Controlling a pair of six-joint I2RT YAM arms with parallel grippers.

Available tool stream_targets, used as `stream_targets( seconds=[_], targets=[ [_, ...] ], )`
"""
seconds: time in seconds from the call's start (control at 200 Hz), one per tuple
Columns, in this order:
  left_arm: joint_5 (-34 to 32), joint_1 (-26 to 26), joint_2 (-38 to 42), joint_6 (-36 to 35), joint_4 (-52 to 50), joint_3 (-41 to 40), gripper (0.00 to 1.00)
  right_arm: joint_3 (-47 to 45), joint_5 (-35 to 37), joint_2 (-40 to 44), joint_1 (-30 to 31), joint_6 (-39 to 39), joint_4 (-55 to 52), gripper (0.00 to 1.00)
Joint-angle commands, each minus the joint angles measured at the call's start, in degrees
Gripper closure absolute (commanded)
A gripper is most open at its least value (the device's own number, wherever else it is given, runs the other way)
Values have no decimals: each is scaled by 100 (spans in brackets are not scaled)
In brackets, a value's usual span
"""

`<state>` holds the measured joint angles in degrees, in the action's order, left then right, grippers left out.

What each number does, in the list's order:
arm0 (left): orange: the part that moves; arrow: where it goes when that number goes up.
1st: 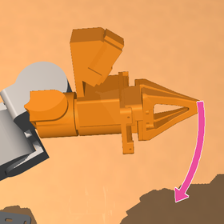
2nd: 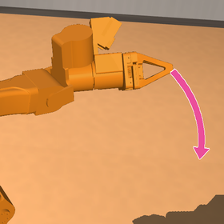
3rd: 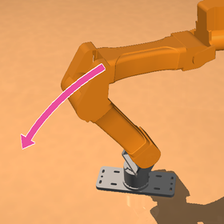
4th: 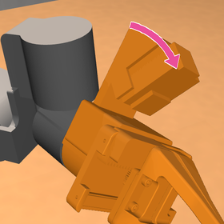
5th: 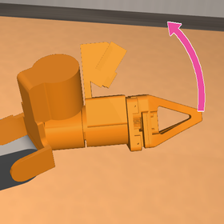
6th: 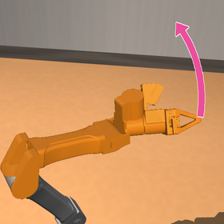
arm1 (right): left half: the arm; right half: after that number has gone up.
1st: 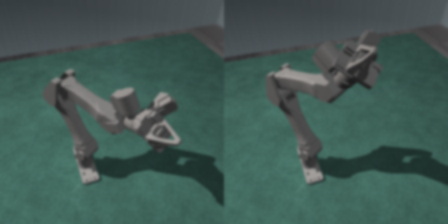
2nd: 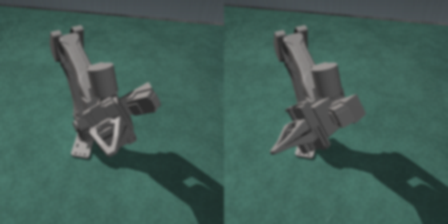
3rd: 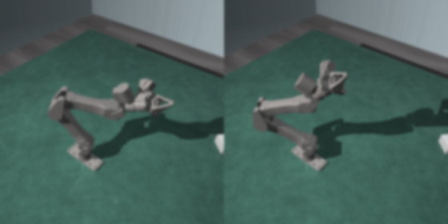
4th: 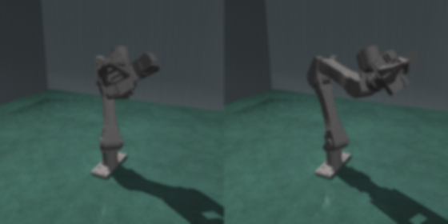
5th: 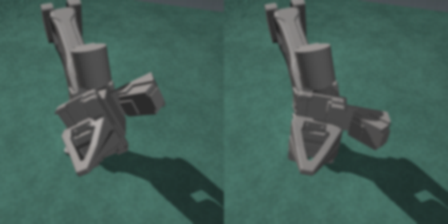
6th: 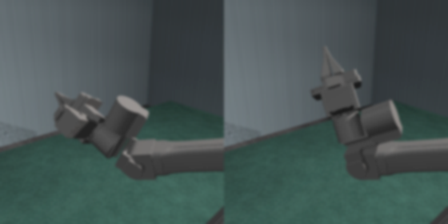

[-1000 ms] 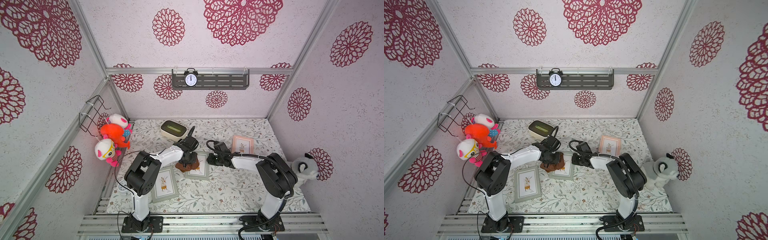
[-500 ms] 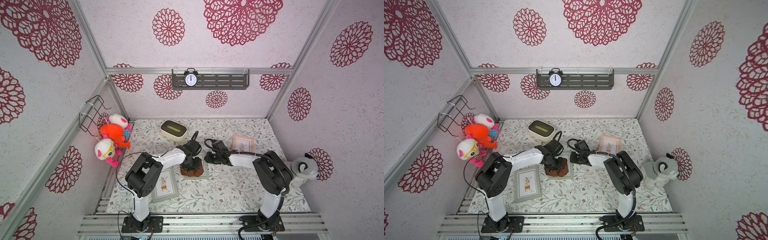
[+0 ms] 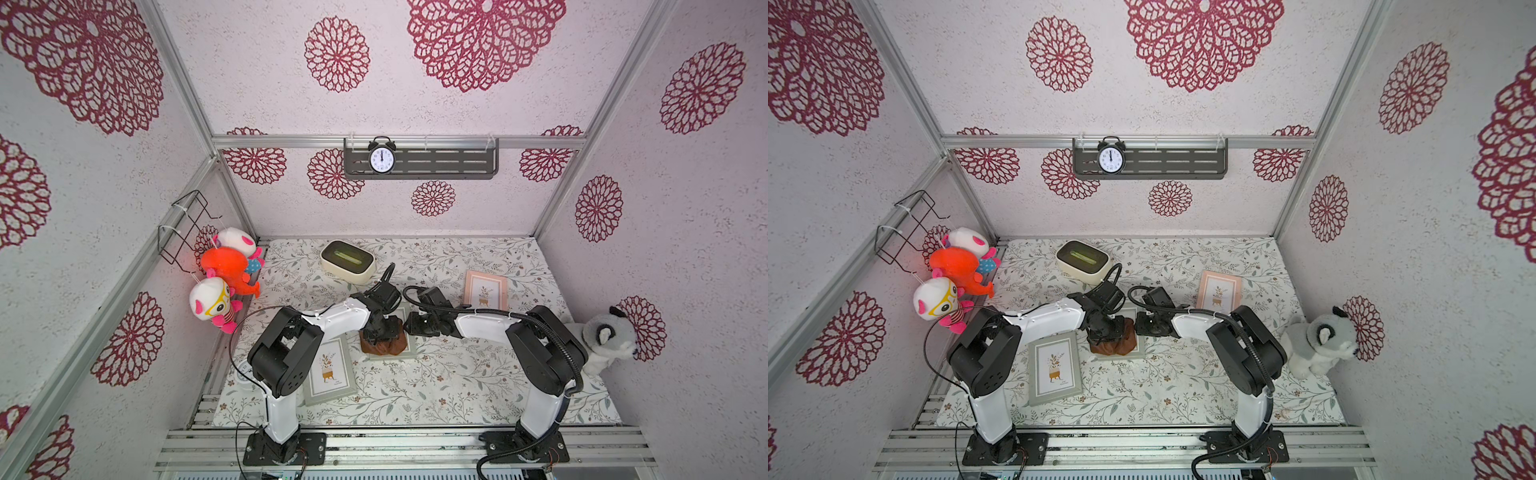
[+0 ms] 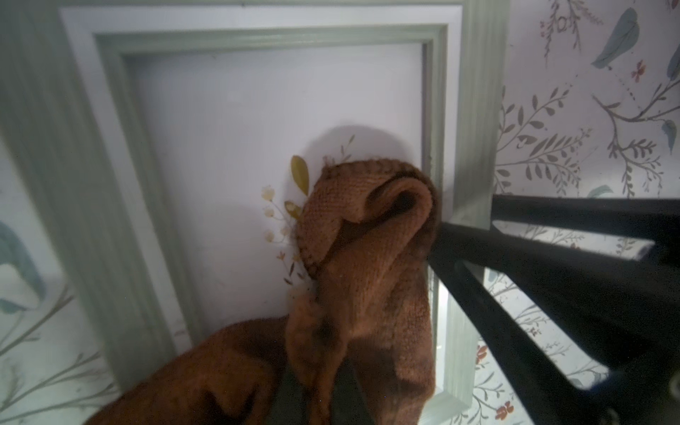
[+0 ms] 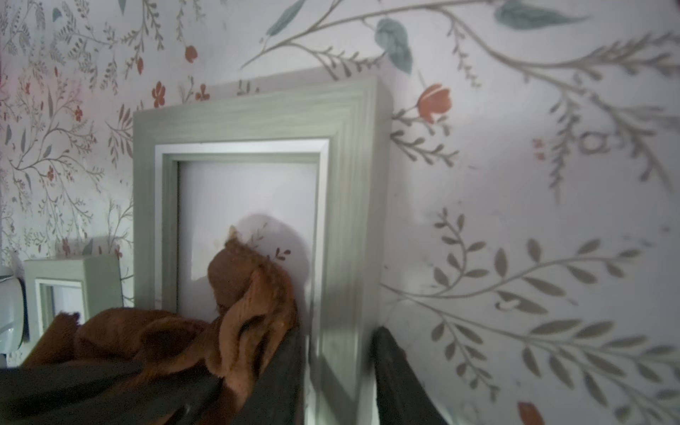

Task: Wipe the picture frame with a cloth
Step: Wipe the dirt from the picture frame.

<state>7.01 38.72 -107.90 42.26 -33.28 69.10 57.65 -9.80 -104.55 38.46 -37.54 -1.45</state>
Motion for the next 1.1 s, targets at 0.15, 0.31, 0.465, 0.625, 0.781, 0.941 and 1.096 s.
stream_targets(
  seconds=[0.15, 0.31, 0.465, 0.625, 0.781, 0.941, 1.096],
  targets=[
    [77, -99, 36, 32, -74, -215, 100, 187, 37, -223, 30, 31, -304, 72],
    [-83, -332, 462, 41, -124, -316, 100, 265, 31, -408, 30, 150, -498, 78],
    [-191, -788, 869, -155, -174, -256, 100, 221, 49, -426, 39, 253, -641, 80],
    [-132, -1099, 956, -416, -215, -19, 100, 229, -39, -365, 48, 280, -613, 77],
    [-83, -1242, 1086, -506, -82, 193, 100, 273, -75, -251, 82, 298, -590, 69],
    [-105, -1323, 821, -678, -90, 618, 100, 500, 16, -341, 127, 383, -799, 69],
    [158, -1303, 362, -784, -22, 1035, 100, 467, 127, -364, 188, 383, -962, 71]
  ],
)
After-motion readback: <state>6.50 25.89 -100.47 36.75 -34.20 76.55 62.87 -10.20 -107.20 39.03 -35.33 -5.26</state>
